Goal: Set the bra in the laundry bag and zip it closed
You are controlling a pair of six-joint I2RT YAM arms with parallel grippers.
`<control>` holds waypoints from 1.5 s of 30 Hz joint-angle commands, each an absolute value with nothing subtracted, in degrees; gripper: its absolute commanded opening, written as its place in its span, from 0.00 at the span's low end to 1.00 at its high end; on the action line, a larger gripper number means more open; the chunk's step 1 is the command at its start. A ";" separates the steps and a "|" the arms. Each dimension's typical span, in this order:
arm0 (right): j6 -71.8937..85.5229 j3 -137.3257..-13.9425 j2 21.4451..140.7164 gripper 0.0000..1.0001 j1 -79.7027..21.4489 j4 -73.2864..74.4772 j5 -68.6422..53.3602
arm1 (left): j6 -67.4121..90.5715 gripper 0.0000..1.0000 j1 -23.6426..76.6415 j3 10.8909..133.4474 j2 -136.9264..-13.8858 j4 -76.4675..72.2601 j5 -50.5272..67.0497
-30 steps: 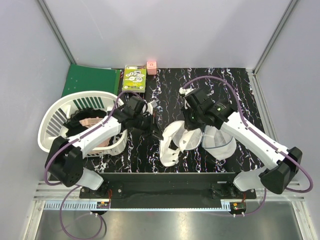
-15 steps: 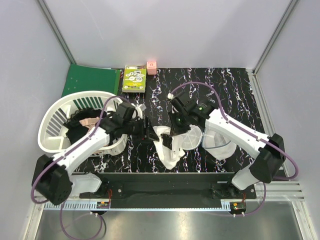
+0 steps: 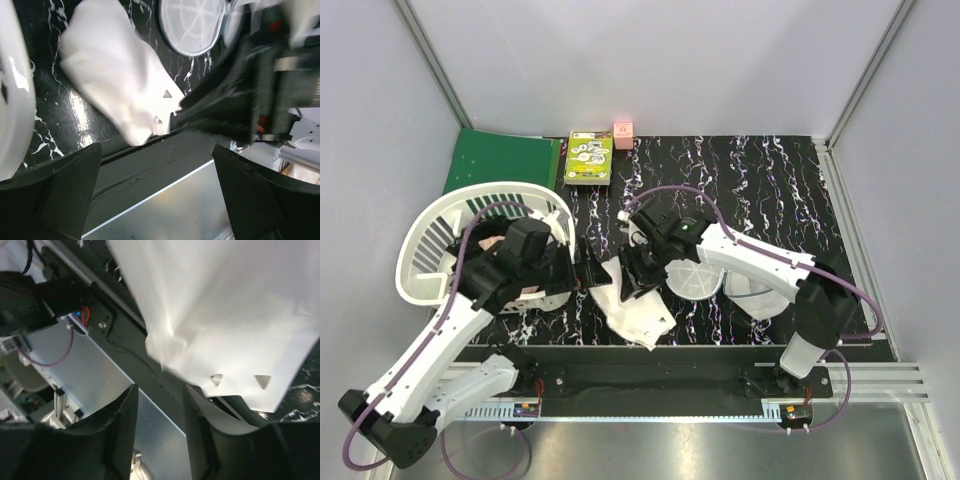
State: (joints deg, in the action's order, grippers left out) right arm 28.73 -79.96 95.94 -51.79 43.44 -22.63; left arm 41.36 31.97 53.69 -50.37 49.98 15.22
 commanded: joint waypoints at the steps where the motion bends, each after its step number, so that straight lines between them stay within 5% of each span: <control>1: 27.60 -83.06 95.98 0.55 -52.29 38.32 -35.50 | 41.92 0.96 31.73 59.76 -47.55 54.49 8.97; 4: 26.46 -81.57 92.92 0.72 -50.28 38.41 -37.09 | 41.92 0.95 31.82 60.03 -47.72 54.75 9.05; 10: 25.68 -75.41 89.91 0.89 -39.39 38.32 -34.72 | 42.27 0.88 31.73 56.78 -49.31 54.41 12.38; 16: 22.51 -72.78 94.83 0.95 -39.03 37.27 -34.55 | 41.57 0.81 31.73 55.99 -49.48 53.44 15.10; 31: 26.37 -59.59 101.95 0.84 -39.02 8.71 -43.87 | 41.92 0.73 31.73 55.20 -48.78 51.77 18.98; 45: 22.75 -56.52 106.26 0.79 -44.03 5.29 -36.74 | 42.01 0.73 31.73 53.79 -46.84 51.77 19.07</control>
